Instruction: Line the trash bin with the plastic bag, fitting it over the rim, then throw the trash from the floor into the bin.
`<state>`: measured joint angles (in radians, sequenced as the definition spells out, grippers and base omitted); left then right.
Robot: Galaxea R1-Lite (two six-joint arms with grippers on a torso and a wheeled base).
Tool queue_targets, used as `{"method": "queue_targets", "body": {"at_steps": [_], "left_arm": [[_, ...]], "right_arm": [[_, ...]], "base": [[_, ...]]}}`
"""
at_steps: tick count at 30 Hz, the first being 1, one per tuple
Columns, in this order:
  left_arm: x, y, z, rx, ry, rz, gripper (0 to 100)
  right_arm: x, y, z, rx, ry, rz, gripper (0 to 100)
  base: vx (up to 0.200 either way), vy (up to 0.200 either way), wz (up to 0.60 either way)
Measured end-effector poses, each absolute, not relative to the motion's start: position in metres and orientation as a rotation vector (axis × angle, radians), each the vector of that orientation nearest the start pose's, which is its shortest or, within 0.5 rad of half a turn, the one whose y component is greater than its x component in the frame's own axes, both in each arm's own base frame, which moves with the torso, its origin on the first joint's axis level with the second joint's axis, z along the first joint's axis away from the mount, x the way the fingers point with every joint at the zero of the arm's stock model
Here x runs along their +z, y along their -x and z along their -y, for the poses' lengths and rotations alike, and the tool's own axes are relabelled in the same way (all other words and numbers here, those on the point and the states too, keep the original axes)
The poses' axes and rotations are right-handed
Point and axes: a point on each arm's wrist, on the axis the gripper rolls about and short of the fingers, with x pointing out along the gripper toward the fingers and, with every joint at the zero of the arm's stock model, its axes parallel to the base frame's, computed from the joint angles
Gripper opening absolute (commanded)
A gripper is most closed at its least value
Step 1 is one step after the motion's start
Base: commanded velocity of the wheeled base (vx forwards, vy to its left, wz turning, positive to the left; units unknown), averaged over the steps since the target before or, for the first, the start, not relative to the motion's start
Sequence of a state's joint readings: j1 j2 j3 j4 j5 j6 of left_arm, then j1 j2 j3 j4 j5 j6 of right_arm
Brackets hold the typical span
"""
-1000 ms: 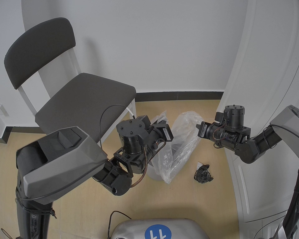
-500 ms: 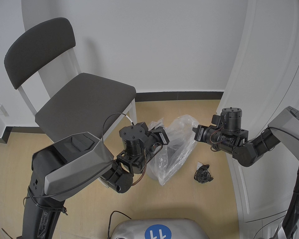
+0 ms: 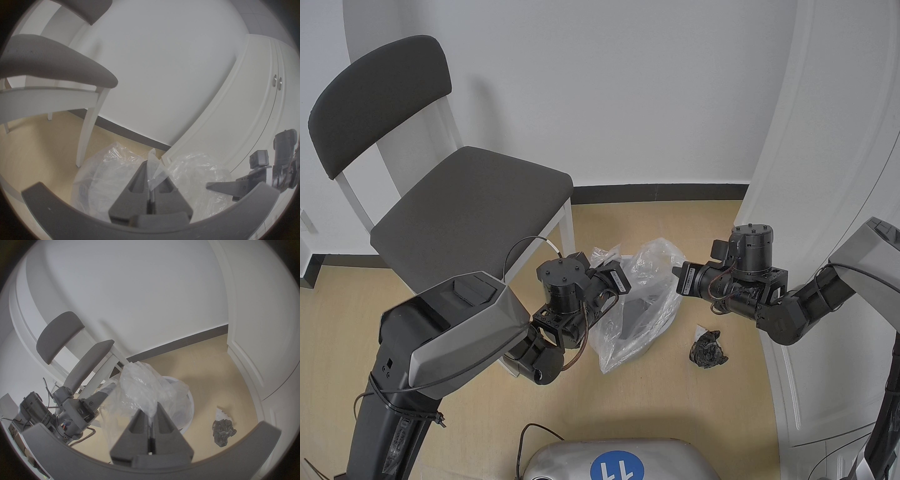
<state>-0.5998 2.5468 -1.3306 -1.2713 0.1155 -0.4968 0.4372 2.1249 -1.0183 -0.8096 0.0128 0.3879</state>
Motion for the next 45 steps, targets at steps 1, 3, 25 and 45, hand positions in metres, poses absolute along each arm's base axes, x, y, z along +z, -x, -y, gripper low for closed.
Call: {"method": "queue_targets", "body": {"at_steps": [1,3,25,45], "left_arm": [[0.035,-0.4,0.27,-0.493,0.51,-0.074,0],[0.032,-0.402,0.269,-0.49,0.512,-0.078,0],[0.063,-0.4,0.258,-0.48,0.526,-0.011,0],[0.051,-0.395,0.272,-0.514,0.524,-0.029,0]], "right_arm": [[0.102,-0.364,-0.172,0.385,-0.317,-0.376,0],[0.1,-0.363,-0.176,0.393,-0.317,-0.38,0],[0.054,-0.402,-0.203,0.299,-0.399,-0.346,0],[0.038,-0.421,-0.165,0.247,-0.356,-0.379,0]], "base": [[0.0,0.0,0.0],[0.0,0.0,0.0],[0.0,0.0,0.0],[0.0,0.0,0.0]]}}
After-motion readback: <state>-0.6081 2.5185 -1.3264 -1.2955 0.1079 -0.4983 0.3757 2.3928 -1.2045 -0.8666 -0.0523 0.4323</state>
